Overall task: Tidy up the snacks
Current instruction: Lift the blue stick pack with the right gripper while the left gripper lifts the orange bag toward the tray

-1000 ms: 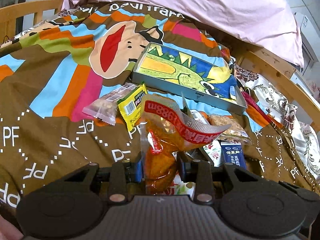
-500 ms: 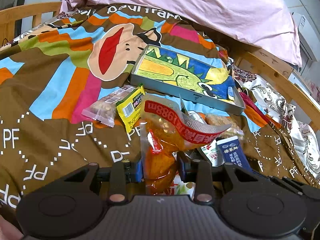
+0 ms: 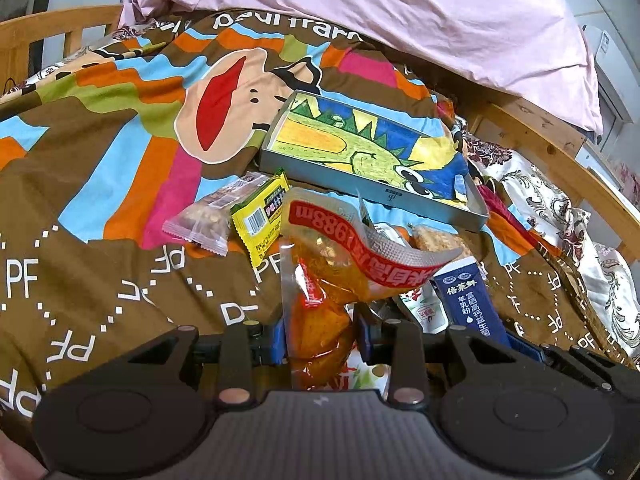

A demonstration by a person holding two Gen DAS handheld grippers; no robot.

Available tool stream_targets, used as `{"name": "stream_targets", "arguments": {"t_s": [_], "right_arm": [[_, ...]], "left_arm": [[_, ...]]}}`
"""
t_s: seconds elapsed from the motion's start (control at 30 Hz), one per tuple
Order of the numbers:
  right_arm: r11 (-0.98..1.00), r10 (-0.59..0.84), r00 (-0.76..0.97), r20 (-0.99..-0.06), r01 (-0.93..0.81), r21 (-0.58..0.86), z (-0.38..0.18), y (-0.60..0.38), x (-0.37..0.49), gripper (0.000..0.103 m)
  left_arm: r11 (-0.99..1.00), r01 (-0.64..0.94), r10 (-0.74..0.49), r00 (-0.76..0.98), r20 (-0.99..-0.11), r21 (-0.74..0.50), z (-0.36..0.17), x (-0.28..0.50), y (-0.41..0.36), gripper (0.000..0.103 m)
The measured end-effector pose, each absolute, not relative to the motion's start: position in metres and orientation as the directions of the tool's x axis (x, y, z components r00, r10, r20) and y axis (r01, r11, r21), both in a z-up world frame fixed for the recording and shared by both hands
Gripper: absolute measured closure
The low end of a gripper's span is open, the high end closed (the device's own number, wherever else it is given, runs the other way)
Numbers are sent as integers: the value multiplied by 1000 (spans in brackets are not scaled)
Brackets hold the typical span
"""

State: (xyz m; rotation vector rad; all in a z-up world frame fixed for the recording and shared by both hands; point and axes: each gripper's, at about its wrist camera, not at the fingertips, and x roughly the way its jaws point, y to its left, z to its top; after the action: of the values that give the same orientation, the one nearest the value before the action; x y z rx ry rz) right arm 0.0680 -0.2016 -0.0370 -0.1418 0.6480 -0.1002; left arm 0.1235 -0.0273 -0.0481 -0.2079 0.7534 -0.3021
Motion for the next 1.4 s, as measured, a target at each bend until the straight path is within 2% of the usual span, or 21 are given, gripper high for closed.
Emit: {"name": "stream_targets", "arguments": {"t_s": [0.43,0.9,1.4], "right_arm": [[982,-117,853,-508,23,-187,-20,-198,72,76],[988,-103,873,-477,32,-154,-6,-204,83,76],[981,-101,914,-392,26,-192,18,-224,147,76]], "left_arm": [[933,220,-353,717,-601,-285,-37,128,-30,66],[922,235,-375,739,-560,-308,-24,150,-40,66],[919,322,-393,791,-470,-227,13,224,-75,66]]}}
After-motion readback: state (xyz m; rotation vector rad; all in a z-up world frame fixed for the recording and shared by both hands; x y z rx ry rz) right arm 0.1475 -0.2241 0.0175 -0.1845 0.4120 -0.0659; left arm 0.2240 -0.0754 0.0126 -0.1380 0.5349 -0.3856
